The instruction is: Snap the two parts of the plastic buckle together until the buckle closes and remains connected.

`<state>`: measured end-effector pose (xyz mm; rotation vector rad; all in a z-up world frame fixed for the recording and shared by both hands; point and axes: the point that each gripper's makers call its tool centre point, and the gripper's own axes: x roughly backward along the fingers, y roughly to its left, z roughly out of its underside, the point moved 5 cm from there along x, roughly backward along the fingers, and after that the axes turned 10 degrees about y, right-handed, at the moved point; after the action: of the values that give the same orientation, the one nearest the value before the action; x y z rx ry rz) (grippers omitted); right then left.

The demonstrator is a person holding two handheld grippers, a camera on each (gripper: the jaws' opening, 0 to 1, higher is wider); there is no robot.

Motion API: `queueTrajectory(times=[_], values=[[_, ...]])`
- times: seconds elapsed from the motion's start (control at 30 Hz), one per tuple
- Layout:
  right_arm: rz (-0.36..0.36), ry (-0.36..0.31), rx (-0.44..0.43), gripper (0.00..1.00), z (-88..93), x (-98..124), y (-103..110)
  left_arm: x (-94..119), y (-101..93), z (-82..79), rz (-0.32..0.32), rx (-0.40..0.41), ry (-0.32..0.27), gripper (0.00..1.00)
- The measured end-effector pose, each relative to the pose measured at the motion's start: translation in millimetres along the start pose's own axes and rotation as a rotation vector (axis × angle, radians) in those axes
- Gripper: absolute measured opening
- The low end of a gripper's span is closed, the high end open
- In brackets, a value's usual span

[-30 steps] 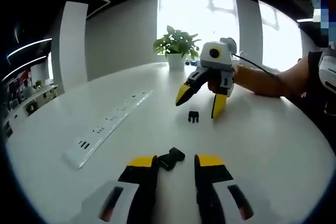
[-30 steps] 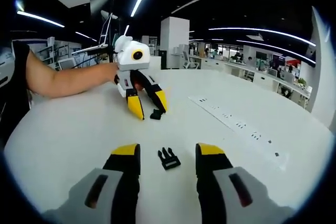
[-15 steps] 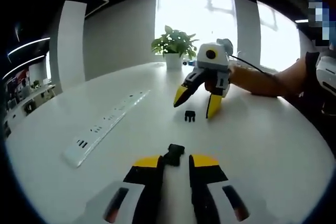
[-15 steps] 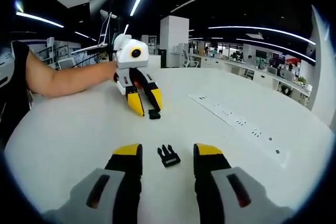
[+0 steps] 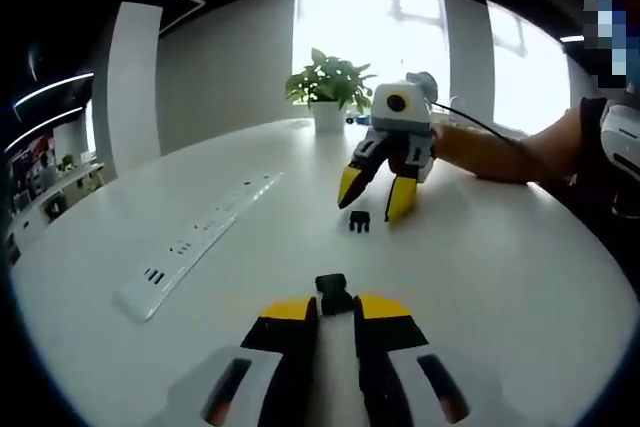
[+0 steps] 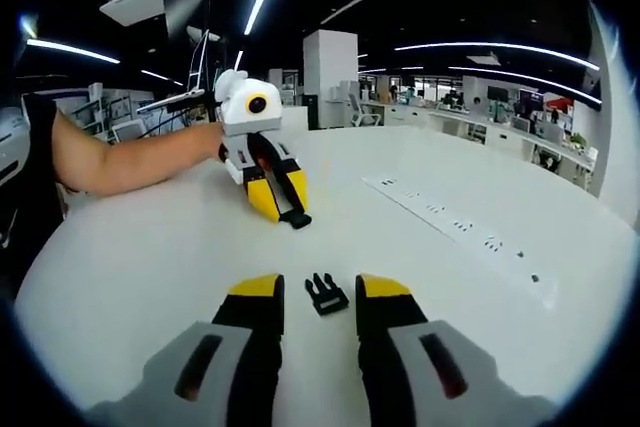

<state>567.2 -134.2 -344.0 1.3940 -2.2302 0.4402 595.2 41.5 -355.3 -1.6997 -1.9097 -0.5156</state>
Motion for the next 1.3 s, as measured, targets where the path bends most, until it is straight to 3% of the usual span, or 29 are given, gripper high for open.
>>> queueTrajectory(times=[0.13,0.37,0.67,0.83,1.03,1.13,1.3], values=[[0.009,0.001,0.009,0.3,0.9,-1.3,-1.5,-0.5,1.6,-0.2,-0.005,0.003,-0.002,0.16],[-0.015,0.013,0.021,0.2,1.0,-1.5,3.9,-0.1,5.5,0.2,-0.022,0.003,-0.002,0.16],[0.003,0.022,0.011,0.28,6.5,-5.3,-0.6,-1.6,3.4,-0.5,-0.009,-0.002,-0.004,0.16],[-0.004,0.037,0.009,0.18,7.4,-3.4,0.6,-1.5,4.0,-0.4,-0.012,0.001,-0.006,0.15],[0.0,0.029,0.009,0.21,7.5,-5.4,1.4,-1.3,3.9,-0.2,-0.012,0.006,-0.007,0.15],[-0.01,0.034,0.012,0.15,7.4,-5.1,2.7,-1.2,3.4,-0.3,-0.015,0.007,-0.007,0.14],[-0.001,0.027,0.015,0.16,6.5,-6.7,2.7,-1.7,3.6,-0.6,-0.021,0.004,-0.011,0.14]])
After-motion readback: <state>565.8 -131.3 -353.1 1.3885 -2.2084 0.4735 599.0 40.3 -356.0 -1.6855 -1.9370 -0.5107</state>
